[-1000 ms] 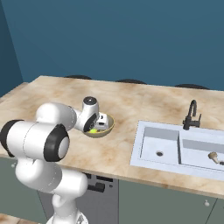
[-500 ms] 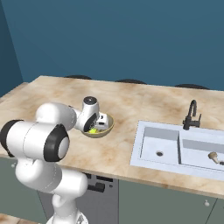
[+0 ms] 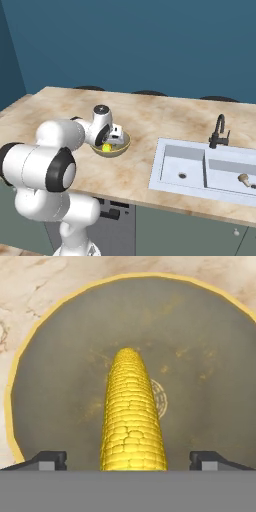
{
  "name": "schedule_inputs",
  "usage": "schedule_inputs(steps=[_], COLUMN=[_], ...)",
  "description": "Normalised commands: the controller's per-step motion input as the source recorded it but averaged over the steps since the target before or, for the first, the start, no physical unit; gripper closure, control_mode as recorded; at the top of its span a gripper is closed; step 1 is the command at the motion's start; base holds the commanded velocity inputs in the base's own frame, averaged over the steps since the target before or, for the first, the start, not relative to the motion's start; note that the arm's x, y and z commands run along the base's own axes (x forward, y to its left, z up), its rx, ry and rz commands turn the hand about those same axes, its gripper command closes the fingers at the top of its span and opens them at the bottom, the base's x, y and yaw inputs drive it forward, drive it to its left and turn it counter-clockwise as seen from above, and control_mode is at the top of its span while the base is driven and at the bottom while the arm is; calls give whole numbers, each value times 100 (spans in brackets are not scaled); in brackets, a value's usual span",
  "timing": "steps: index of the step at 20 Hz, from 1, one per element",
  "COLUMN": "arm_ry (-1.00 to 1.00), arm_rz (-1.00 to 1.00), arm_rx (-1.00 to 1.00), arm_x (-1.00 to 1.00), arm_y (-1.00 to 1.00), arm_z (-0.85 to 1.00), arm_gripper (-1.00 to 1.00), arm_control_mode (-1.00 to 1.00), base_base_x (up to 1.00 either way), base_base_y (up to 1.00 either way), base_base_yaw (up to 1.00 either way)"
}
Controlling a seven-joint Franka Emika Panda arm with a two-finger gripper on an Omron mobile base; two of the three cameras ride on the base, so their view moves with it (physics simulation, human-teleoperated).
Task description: Pick the corns from the cabinet and place them in one bowl. Pick the mushroom from the sink and place it in the other bowl.
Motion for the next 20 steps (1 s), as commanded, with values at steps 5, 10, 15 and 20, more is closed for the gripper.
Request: schedule_inputs(steps=[5, 10, 15, 20], arm_ry=[0, 0, 0, 0], arm_rz=[-4, -5, -5, -9], arm_rx=[-1, 0, 0, 0], arm_x=[-9, -30, -44, -50], arm_y=[0, 0, 0, 0], arm_z=[43, 40, 29, 25], arm_gripper=[-100, -100, -100, -100], arm_control_mode=[-100, -100, -100, -100], base_base_x=[0, 0, 0, 0], base_base_y=[0, 0, 0, 0], base_base_yaw=[0, 0, 0, 0])
